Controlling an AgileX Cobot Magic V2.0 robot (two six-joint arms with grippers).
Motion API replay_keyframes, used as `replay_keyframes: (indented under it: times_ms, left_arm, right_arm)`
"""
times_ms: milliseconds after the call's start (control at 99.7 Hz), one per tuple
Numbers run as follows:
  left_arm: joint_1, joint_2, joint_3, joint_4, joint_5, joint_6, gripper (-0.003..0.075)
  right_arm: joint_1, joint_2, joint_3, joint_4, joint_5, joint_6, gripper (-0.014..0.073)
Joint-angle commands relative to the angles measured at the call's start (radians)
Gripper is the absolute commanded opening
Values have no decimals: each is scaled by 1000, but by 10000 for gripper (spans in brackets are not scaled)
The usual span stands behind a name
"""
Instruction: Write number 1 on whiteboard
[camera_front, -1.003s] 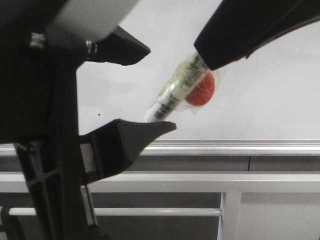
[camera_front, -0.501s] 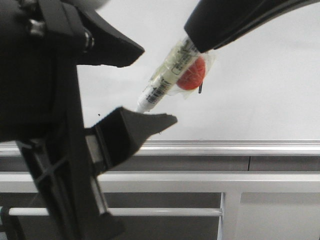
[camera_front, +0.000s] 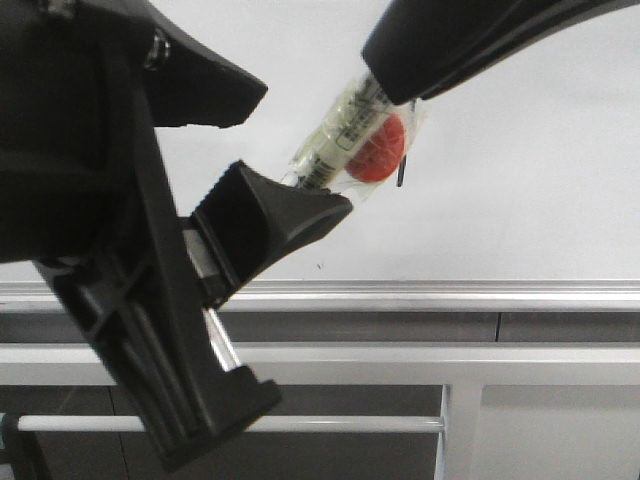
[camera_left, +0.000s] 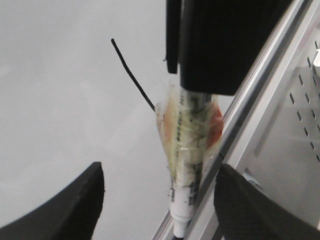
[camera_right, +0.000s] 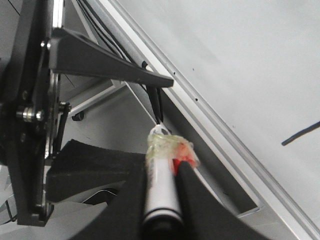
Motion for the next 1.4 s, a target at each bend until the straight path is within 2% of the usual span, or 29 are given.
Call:
replay_keyframes:
  times_ms: [0,341,411,481,632,993,1043,1093,1193,1263,1324,1394]
  left_arm:
    - [-2,-18,-27,25,-63,-16,438]
    - [-2,-18,-27,21,-63,-16,437]
    - [-2,-18,-27,20,-63,-16,399]
    - [-2,-18,-27,20,-63,-16,302]
    - [-2,-18,-27,20,-63,-16,-22]
    - [-2,-18,-27,-19,-63,-16,-20]
    - [-2,-18,-27,-19,-63,-16,-20]
    - [-2,-18,-27,-19,-63,-16,-20]
    - [-2,-18,-27,-19,-63,-16,-20]
    - [-2,-18,-27,-19,-63,-16,-20]
    - [-2,-18,-27,-19,-71,-36,-20]
    - [-2,-18,-27,-21,-103,-117,-20]
  right_arm:
    - [0,-12,-38,12,-67,-3,-64]
    - [0,-12,-38,25,-85,-3,-64]
    - [0,-12,-38,25,-85,-3,-64]
    - [0,-12,-38,25,-87,-3,-64]
    - [0,-12,-38,25,-94,-3,-64]
    - [0,-12,-38,30,-108,-3,-57]
    - [0,-12,-38,30,-109,-3,-11]
    - [0,-12,-38,30,-112,-3,91]
    - [0,-12,-38,38,-147,-3,405]
    - [0,-12,-38,38,-188,-3,550]
    - [0,-22,-38,13,-226,-3,572]
    - [0,-50,-38,-35,-281,-3,529]
